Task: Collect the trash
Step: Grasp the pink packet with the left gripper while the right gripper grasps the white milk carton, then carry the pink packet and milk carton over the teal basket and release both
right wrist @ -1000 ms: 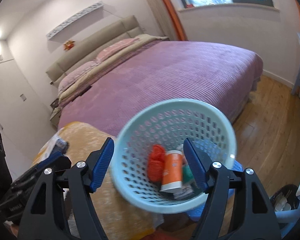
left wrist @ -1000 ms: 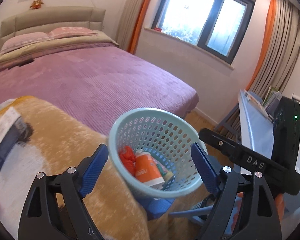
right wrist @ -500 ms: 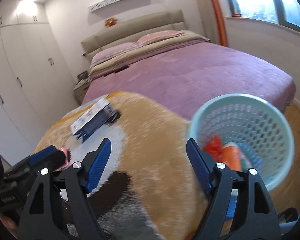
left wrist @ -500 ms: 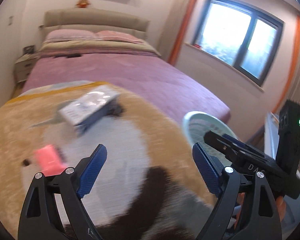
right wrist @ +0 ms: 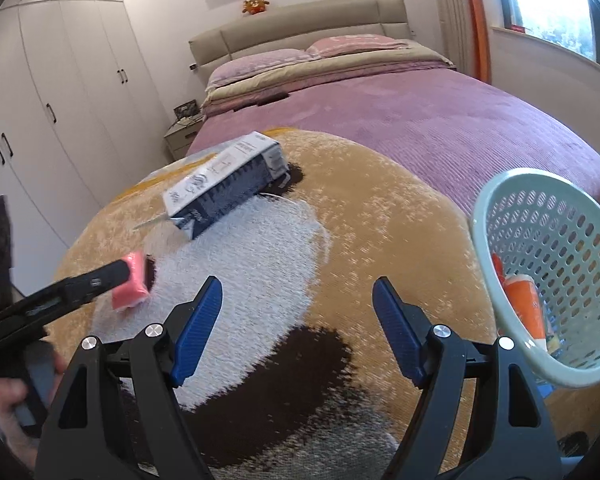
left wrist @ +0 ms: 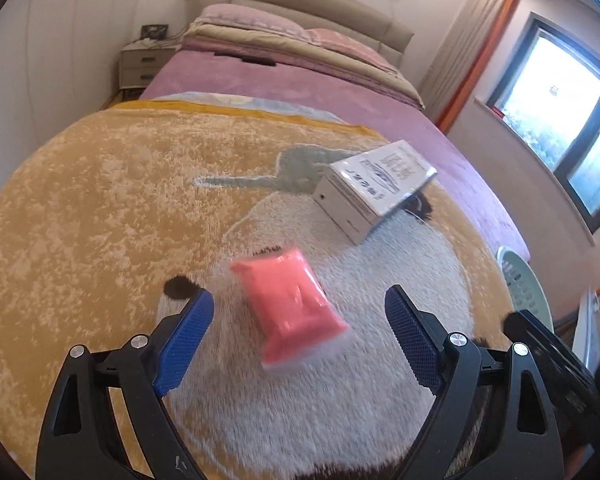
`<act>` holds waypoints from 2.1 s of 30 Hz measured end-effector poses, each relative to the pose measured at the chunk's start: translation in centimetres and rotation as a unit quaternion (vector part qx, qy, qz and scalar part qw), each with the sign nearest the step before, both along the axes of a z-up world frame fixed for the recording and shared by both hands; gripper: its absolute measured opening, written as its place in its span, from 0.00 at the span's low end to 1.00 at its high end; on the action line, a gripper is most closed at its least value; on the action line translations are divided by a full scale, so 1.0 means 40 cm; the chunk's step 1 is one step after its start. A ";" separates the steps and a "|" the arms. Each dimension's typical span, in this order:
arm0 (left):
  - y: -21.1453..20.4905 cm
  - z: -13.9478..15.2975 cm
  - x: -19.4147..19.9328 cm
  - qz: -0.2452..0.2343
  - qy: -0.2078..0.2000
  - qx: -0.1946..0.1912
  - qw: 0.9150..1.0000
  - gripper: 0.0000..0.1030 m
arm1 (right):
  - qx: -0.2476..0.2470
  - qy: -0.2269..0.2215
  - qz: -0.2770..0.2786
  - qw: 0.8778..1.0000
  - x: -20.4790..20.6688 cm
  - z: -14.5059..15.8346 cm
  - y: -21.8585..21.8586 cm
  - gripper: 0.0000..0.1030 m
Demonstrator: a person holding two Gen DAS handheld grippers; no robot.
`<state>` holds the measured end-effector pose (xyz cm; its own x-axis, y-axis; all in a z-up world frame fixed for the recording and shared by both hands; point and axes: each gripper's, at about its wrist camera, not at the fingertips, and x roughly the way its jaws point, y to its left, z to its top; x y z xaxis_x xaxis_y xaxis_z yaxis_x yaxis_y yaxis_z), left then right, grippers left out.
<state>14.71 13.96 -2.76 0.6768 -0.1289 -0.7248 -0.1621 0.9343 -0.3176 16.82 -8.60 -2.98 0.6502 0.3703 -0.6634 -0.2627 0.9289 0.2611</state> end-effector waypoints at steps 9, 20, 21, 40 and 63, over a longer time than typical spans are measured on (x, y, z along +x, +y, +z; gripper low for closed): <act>-0.028 -0.026 0.024 -0.026 -0.001 0.076 0.997 0.36 | -0.004 0.009 0.000 1.000 0.097 0.067 0.117 0.76; 0.099 -0.009 -0.087 0.011 -0.038 0.055 0.998 0.36 | 0.048 0.092 -0.067 0.992 0.285 0.027 0.308 0.82; 0.105 -0.001 -0.097 0.015 -0.052 0.047 0.997 0.36 | 0.039 0.096 -0.080 0.991 0.298 0.017 0.324 0.82; 0.101 0.015 -0.117 0.003 -0.107 0.032 0.994 0.36 | -0.009 0.079 0.057 0.995 0.199 -0.020 0.326 0.54; 0.096 -0.035 -0.071 -0.021 -0.029 0.019 0.999 0.63 | -0.008 0.055 0.055 0.997 0.030 -0.036 0.074 0.68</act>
